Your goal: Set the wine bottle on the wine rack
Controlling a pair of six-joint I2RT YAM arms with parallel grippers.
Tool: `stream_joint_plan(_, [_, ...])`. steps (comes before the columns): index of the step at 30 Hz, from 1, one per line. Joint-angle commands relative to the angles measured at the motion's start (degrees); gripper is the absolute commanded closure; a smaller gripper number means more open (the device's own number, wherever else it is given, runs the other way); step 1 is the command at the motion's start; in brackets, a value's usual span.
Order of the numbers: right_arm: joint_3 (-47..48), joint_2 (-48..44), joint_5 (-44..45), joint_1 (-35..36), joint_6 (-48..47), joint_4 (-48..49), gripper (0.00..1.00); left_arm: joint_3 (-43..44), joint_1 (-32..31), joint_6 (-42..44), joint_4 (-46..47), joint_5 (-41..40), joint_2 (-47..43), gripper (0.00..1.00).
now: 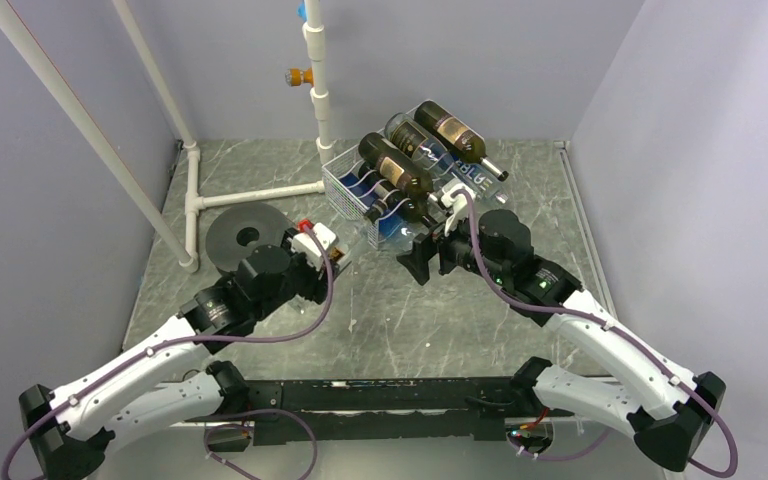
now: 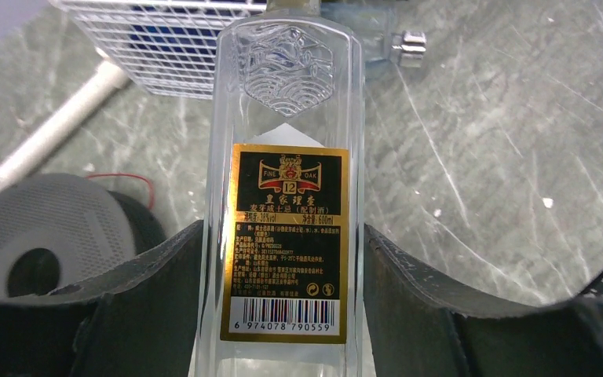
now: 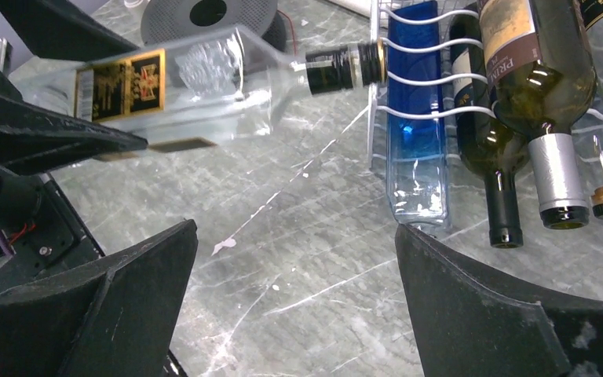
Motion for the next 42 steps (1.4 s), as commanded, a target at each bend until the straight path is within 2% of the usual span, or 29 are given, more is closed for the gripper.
stream_joint_plan(1, [3.6, -0.7, 0.2, 0.2, 1.1, -0.1, 0.0, -0.4, 0.5, -5.8, 8.3, 6.5, 0.4, 1.0])
stream_joint_plan(10, [2.9, -0.2, 1.1, 0.2, 0.0, -0.8, 0.0, -10.2, 0.5, -10.6, 17.6, 10.3, 0.0, 1.0])
stream_joint_plan(18, [2.6, 1.2, -0.2, 2.1, -5.4, -3.5, 0.0, -12.2, 0.5, -7.7, 16.5, 14.4, 3.9, 1.0])
stream_joint_plan(23, [-0.9, 2.0, 2.5, 7.5, -15.2, -5.4, 0.0, -13.4, 0.5, -5.7, 17.5, 17.9, 6.8, 1.0])
stream_joint_plan(28, [-11.3, 0.8, -4.0, 13.5, -30.4, -3.4, 0.0, -12.9, 0.5, -5.2, 17.5, 22.3, 11.6, 1.0])
stream_joint_plan(31, [-14.8, -0.5, -2.8, 15.7, -35.1, -2.1, 0.0, -13.5, 0.5, -5.0, 16.9, 23.4, 11.6, 1.0])
stream_joint_plan(37, [-14.0, -1.1, -4.4, 17.5, -43.1, -6.7, 0.0, -11.7, 0.4, -5.1, 13.1, 25.8, 6.4, 1.0])
stream_joint_plan(42, [-12.7, 0.7, -2.1, 16.9, -50.1, -8.5, 0.01, -9.5, 0.4, -4.4, 10.2, 26.5, 5.1, 1.0])
